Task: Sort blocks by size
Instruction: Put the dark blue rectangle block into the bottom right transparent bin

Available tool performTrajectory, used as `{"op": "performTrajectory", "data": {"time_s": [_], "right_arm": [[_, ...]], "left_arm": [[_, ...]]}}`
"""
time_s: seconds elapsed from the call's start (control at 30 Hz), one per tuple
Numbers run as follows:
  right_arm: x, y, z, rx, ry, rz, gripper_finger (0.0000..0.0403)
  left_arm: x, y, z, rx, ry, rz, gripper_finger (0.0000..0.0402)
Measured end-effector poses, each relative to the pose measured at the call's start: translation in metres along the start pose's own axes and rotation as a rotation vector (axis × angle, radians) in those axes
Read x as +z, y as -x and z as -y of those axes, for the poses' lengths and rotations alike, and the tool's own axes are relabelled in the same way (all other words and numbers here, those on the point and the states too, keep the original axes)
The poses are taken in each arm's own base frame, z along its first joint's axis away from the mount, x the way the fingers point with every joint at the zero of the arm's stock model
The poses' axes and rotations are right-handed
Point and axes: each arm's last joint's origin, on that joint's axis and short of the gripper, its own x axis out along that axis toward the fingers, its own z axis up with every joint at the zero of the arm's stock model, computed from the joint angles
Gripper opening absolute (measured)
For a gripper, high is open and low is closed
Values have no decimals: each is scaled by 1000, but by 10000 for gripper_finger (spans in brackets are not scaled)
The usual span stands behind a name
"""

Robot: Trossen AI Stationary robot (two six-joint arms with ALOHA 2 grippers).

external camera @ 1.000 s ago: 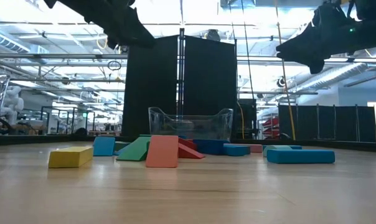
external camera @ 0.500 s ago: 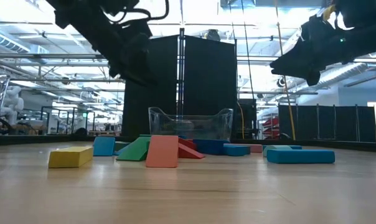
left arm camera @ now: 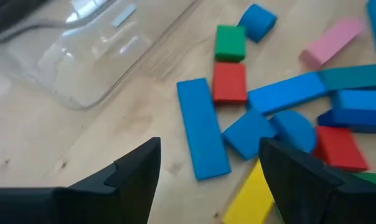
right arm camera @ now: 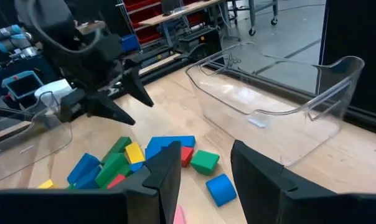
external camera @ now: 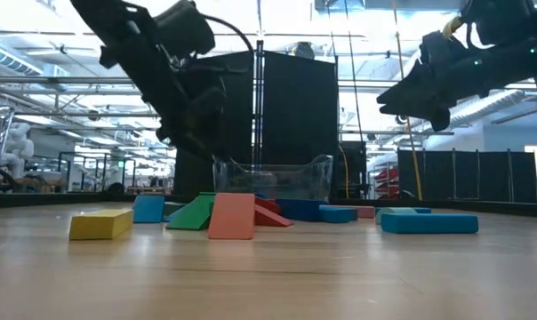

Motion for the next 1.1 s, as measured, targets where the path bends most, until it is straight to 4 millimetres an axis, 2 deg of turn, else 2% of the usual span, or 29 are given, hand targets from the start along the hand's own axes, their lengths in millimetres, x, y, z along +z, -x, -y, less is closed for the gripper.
{"op": "performTrajectory", "data": {"time_s": [0.37, 0.7, 1.1], "right_arm": [[2, 0, -1, 9, -2, 19, 135], [2, 0, -1, 8, 1, 16, 135], [1, 0, -1, 25, 2, 5, 135]], "left_arm": [[-17, -33, -8, 57, -8, -121, 271], [-13, -37, -3, -12, -13, -88, 271], [-26, -52, -1, 30, -41, -130, 271]]}}
